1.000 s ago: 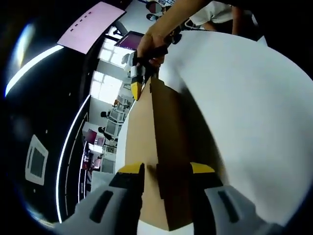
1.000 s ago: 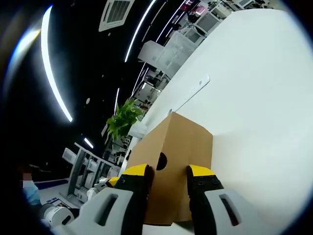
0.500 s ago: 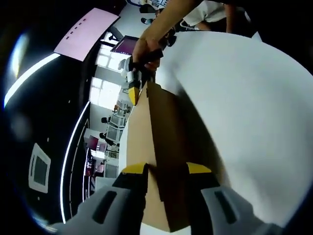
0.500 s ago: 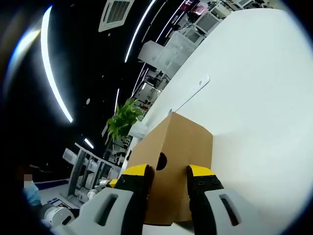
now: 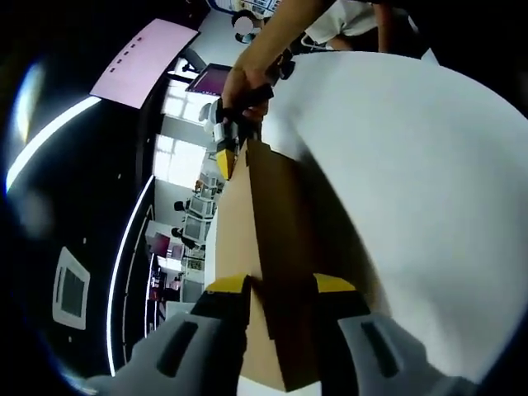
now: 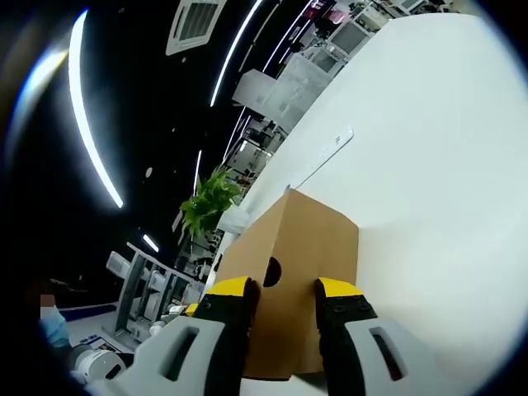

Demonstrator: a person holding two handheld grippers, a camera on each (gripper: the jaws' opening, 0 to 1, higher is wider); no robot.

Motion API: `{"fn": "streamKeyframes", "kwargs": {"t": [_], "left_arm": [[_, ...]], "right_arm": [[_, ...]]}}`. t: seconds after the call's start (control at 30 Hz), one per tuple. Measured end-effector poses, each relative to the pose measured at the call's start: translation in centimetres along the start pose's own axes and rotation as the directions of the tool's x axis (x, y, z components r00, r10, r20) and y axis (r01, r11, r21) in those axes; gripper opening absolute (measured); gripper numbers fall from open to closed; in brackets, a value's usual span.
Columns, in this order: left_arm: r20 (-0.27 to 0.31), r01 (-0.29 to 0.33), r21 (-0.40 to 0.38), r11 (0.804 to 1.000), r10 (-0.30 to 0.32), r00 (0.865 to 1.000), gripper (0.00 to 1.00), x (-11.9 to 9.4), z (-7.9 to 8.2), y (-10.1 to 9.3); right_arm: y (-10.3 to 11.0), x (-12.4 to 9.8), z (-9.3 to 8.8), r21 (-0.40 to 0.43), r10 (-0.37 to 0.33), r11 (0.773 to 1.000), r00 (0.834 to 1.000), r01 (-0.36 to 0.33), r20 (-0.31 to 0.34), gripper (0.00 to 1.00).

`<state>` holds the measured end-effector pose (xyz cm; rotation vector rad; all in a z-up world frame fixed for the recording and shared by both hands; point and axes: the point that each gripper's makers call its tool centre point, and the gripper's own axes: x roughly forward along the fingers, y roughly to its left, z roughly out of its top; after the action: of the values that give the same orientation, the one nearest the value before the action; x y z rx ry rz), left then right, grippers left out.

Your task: Operate the shoe box by opening the lid, removing the specified soft item, and placing it in the target area until the item is outside and the box remains undamaged.

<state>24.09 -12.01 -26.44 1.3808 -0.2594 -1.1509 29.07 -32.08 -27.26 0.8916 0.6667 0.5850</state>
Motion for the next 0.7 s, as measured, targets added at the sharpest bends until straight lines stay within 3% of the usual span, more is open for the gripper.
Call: {"fn": "streamKeyframes", "kwargs": {"t": [0.43, 0.7], "left_arm": [[-0.002, -0.006, 0.011, 1.0, 0.006, 1.0, 0.28, 0.05, 0.03, -0.05], [0.002, -0.002, 0.005, 1.0, 0.002, 1.0, 0.28, 0.03, 0.05, -0.02]], "right_arm": [[-0.01, -0.09, 0.11, -0.007, -0.034, 0.999, 0.999, 0.034, 0.012, 0.31], [0.09, -0.25, 0.13, -0.062, -0.056, 0.996, 0.998, 0.057, 0.021, 0.32]]}}
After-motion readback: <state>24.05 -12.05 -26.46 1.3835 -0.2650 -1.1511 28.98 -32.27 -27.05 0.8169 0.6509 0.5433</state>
